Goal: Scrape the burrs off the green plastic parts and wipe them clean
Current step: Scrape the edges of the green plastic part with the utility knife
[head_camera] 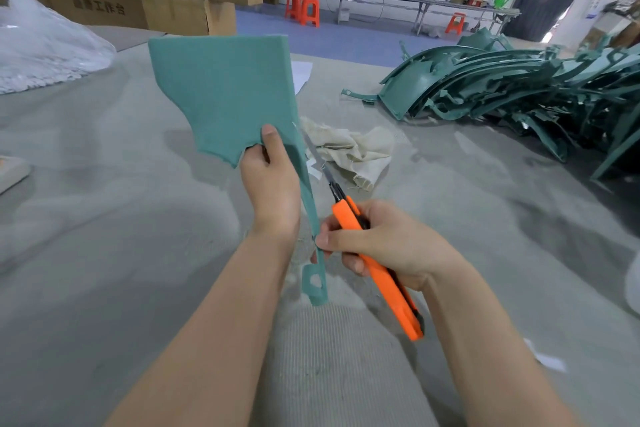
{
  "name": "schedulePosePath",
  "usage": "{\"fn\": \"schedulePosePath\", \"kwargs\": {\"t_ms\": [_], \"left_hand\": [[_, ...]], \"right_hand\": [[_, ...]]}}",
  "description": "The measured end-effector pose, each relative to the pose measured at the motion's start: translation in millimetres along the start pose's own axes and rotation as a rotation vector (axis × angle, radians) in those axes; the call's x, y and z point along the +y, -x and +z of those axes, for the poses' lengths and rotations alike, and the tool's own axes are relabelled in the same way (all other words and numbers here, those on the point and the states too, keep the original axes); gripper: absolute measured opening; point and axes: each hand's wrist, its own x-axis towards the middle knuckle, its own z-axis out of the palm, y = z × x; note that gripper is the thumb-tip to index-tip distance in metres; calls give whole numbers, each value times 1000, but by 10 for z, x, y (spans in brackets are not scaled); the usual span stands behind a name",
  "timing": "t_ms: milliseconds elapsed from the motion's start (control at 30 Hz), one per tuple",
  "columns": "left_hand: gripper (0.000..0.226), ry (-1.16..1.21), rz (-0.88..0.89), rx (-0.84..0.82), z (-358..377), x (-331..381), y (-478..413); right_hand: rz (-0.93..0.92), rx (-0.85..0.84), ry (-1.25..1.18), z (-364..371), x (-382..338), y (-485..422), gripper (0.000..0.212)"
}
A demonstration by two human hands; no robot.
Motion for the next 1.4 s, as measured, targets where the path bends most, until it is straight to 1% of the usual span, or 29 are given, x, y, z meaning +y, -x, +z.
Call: {"fn": "schedulePosePath", "kwargs": {"t_ms": [200,333,500,633,700,867,933,1033,1133,1167,1233,1400], "left_hand": [[47,15,-4,-41,11,-32,-11],[45,12,5,-96,8,-35,0],[43,3,4,-107,1,-13,21],[43,1,1,-109,-1,6,41],[43,-2,-4,-108,-5,7,43],[43,-11,-14,-115,0,3,44],[43,-10,-27,-124,2,-1,45],[41,20,-78,-135,7,-8,46],[39,36,-122,-143,8,-4,50],[39,31,-123,-143,7,0,55],[40,23,-109,-140,8,10,66],[42,25,-72,-165,29,14,80]], "right_hand": [[-10,69,-27,46,4,-25,15],[-36,168,-45,77,16,-60,15],[-49,294,-89,18,33,-92,12],[-41,255,-92,-10,43,-89,9],[-38,222,-84,-13,42,-83,14],[-46,179,-45,-3,35,-70,7],[-64,213,-38,0,42,-75,8],[-80,321,-65,-14,51,-86,9],[-86,413,-116,-42,63,-101,4],[-90,425,-121,-48,63,-102,2],[-100,424,-111,-48,69,-101,6],[-111,380,-109,-1,78,-106,8]]}}
